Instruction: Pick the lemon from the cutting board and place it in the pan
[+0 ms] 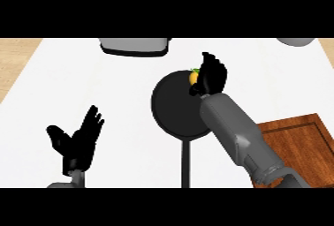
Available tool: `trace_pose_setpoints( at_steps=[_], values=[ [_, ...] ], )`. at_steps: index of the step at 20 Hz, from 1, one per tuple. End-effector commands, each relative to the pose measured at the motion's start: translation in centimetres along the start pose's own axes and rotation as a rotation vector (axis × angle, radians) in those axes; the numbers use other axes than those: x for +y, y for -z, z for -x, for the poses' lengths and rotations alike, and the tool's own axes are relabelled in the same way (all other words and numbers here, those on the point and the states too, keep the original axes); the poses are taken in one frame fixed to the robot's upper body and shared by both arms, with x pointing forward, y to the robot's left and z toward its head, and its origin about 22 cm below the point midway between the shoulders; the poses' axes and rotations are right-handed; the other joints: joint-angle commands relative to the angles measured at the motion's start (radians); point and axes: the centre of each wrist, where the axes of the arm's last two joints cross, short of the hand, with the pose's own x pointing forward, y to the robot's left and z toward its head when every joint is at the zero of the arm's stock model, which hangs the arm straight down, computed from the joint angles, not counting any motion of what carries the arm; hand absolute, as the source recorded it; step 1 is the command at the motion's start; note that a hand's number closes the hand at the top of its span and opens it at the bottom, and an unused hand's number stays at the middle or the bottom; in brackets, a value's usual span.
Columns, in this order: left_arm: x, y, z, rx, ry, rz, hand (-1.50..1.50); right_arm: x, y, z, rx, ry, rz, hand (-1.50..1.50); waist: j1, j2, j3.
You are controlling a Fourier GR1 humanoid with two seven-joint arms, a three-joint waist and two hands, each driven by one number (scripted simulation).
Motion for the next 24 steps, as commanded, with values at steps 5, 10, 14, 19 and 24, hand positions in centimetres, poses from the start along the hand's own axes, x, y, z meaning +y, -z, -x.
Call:
trace_pose_setpoints(
  at_steps=[5, 10, 14, 19, 24],
  values=[
    [-0.7, 0.1, -0.3, -0.004, -0.01, -0.002, 0.0, -0.9, 0.6, 0.5, -0.04, 0.383, 0.096, -1.5, 0.0, 0.007, 0.005],
    [-0.4, -0.2, 0.8, 0.011, -0.011, -0.022, 0.0, -2.6, 1.0, 1.0, -0.016, 0.672, 0.076, -1.5, -0.003, -0.002, 0.004],
    [1.0, 0.4, 0.3, 0.002, -0.01, -0.028, 0.0, -2.9, 0.5, 3.1, -0.005, 0.887, 0.02, -1.5, -0.028, -0.013, 0.003],
    [0.8, -0.2, 0.5, 0.007, -0.031, -0.054, 0.0, -2.0, -0.6, 6.9, -0.108, 1.069, -0.066, -1.5, -0.061, -0.025, 0.001],
    [1.7, -1.1, 1.9, 0.038, -0.019, -0.066, 0.0, -2.1, -3.7, 7.6, -0.21, 1.123, -0.2, -1.5, -0.076, -0.033, -0.002]
  ],
)
